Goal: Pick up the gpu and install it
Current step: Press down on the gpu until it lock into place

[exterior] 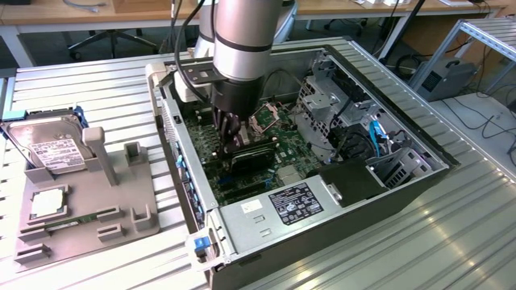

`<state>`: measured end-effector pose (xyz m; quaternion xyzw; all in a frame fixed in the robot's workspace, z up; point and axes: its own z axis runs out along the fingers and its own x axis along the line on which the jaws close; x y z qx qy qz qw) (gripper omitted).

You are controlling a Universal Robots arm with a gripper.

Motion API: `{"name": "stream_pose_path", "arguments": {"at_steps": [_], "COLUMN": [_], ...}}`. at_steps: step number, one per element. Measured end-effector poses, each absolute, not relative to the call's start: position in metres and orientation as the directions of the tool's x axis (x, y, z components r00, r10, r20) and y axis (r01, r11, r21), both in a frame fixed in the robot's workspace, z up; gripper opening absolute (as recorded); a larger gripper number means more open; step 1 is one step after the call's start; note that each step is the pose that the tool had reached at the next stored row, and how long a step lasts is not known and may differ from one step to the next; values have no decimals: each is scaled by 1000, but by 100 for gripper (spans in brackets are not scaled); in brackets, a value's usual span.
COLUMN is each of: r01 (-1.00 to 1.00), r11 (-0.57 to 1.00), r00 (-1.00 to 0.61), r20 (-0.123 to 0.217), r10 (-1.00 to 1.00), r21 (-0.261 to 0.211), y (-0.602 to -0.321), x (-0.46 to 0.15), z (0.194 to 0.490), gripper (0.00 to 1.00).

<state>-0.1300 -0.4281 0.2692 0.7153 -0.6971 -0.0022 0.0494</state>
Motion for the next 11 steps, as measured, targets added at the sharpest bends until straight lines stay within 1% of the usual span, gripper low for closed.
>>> {"name": "stream_pose_path", "arguments": {"at_steps": [11], "r01": [-997], "r11": [-25], "r00": [30], "r20": [66], "r10": [-997], "r21": [73], "y": [-428], "x": [-133], "z": [269], "gripper": [11]}}
